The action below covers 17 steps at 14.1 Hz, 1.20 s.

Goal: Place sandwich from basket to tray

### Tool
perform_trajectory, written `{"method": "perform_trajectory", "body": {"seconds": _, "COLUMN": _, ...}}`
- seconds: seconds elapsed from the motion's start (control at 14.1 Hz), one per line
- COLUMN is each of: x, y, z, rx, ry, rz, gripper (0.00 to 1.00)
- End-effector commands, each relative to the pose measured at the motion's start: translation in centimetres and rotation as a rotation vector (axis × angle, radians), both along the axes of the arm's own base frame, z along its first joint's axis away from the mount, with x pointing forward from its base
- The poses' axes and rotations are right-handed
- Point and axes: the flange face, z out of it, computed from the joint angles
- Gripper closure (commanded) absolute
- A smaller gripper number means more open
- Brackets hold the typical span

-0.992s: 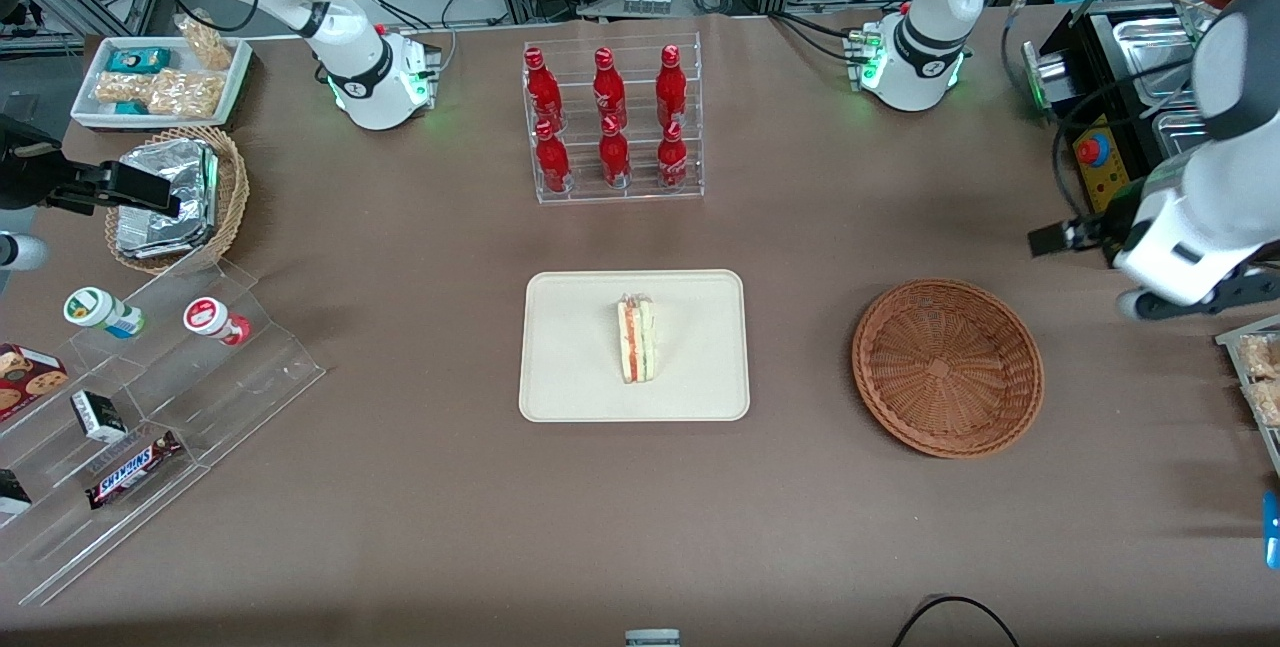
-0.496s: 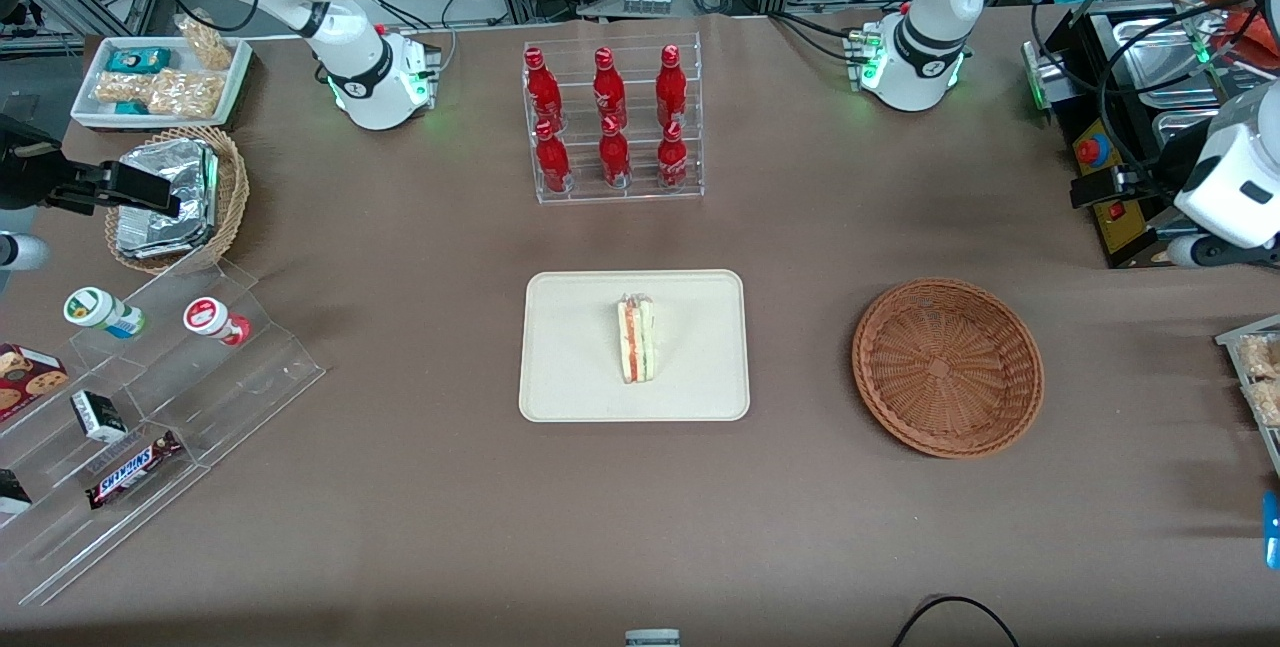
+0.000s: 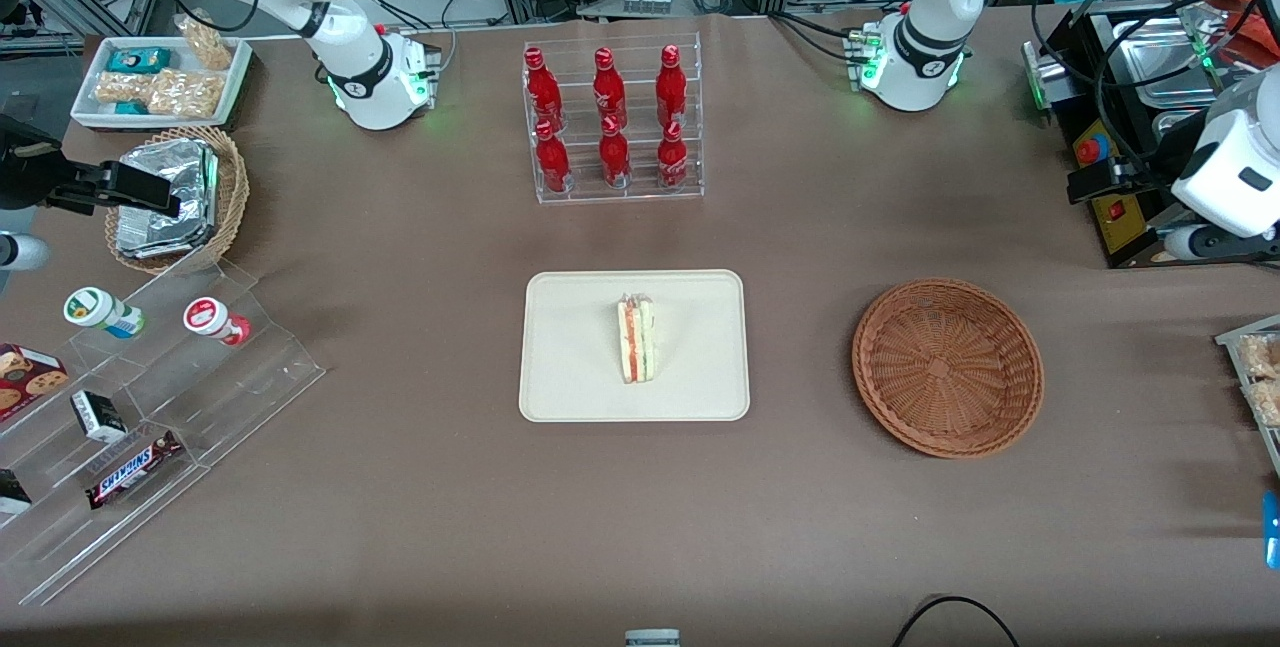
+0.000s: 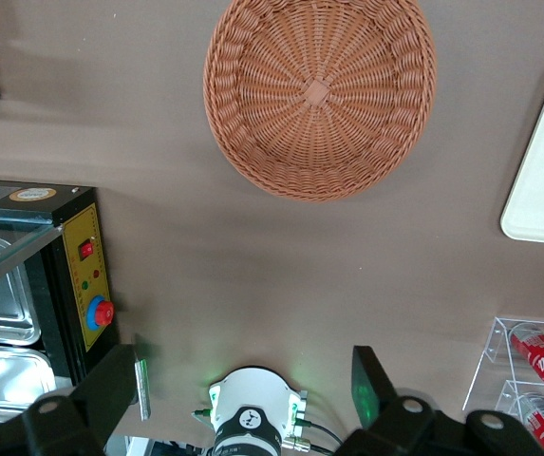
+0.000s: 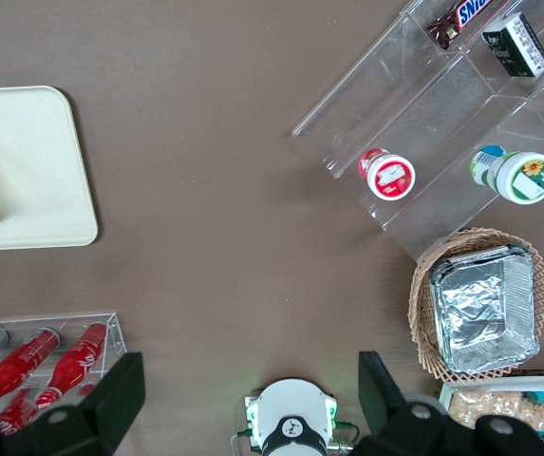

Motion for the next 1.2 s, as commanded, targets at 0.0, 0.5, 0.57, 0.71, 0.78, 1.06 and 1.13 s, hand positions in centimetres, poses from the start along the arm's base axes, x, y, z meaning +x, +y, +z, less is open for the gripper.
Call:
{"method": "perform_trajectory", "body": {"seconds": 0.0, "x": -0.5, "y": -0.7, "z": 1.0, "rx": -0.013, "ry": -0.004, "rz": -0.007, "gripper": 0.00}}
{"method": "perform_trajectory", "body": {"seconds": 0.5, "x": -1.3, "y": -4.0, "z": 1.8, "rx": -0.014, "ry": -0.017, "rz": -0.004, "gripper": 0.00}}
{"method": "perform_trajectory", "body": {"seconds": 0.57, "x": -2.2, "y": -4.2, "z": 2.3, "rx": -0.010, "ry": -0.013, "rz": -0.007, "gripper": 0.00}}
{"method": "perform_trajectory", "body": {"seconds": 0.71, "x": -4.1, "y": -3.9, "z": 3.2, "rx": -0.009, "ry": -0.023, "rz": -0.007, "gripper": 0.00}}
{"method": "perform_trajectory", "body": {"seconds": 0.78, "x": -4.0, "y": -3.2, "z": 3.6, "rx": -0.016, "ry": -0.047, "rz": -0.001, "gripper": 0.00}}
{"method": "perform_trajectory", "body": {"seconds": 1.06, "x": -2.2, "y": -2.4, "z": 3.9, "rx": -0.025, "ry": -0.079, "rz": 0.015, "gripper": 0.00}}
{"method": "perform_trajectory", "body": {"seconds": 1.13, "x": -2.0, "y": -2.4, "z": 3.6, "rx": -0.025, "ry": -0.074, "rz": 0.015, "gripper": 0.00}}
